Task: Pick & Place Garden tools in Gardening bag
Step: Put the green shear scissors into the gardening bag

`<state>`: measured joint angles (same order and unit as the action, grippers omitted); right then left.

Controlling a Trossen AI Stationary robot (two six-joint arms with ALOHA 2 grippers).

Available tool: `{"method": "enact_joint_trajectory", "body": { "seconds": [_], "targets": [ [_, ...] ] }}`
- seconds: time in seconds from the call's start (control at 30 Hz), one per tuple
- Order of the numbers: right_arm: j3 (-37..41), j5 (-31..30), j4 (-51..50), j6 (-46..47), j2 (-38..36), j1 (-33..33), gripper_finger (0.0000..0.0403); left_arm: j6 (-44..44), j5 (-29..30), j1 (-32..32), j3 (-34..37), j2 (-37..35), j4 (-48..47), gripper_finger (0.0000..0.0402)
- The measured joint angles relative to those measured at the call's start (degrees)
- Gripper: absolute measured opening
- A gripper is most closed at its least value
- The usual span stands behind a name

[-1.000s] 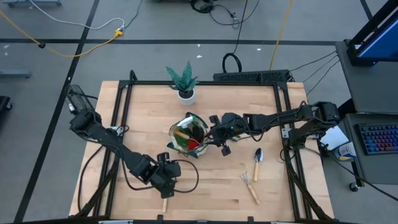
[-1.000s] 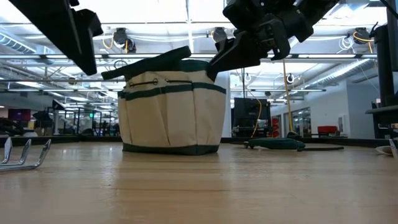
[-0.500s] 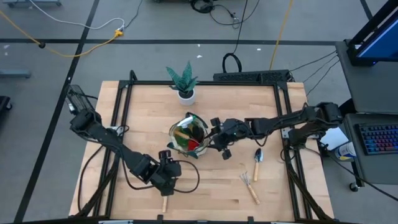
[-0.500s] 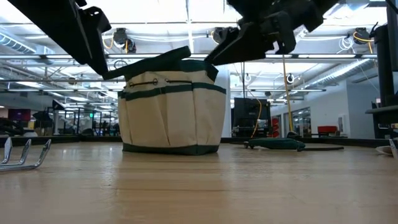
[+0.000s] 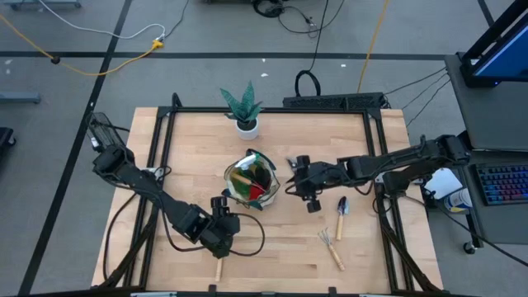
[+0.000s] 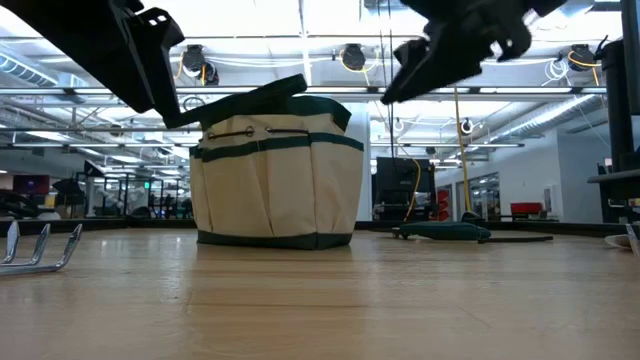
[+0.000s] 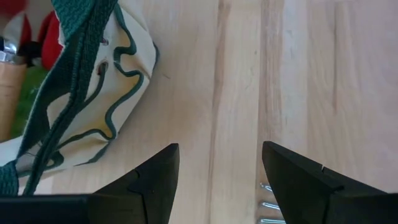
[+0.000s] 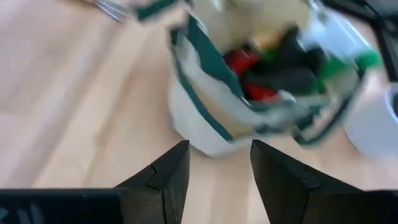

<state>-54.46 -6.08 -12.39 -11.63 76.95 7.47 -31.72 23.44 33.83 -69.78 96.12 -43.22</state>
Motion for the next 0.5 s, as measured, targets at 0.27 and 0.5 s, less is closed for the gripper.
{"method": "enact_joint_trajectory", "body": {
  "seconds": [0.27, 0.5],
  "targets": [
    [0.03, -8.77, -14.71, 15.69, 0.58, -1.45, 0.0164, 0.04, 0.24, -0.05, 0.00, 0.00, 0.09, 0.0237],
    [0.74, -9.01, -17.32, 23.92, 0.53, -2.59, 0.0164, 1.86, 0.66, -0.39, 0.00, 0.00, 0.26, 0.0237]
  ]
}}
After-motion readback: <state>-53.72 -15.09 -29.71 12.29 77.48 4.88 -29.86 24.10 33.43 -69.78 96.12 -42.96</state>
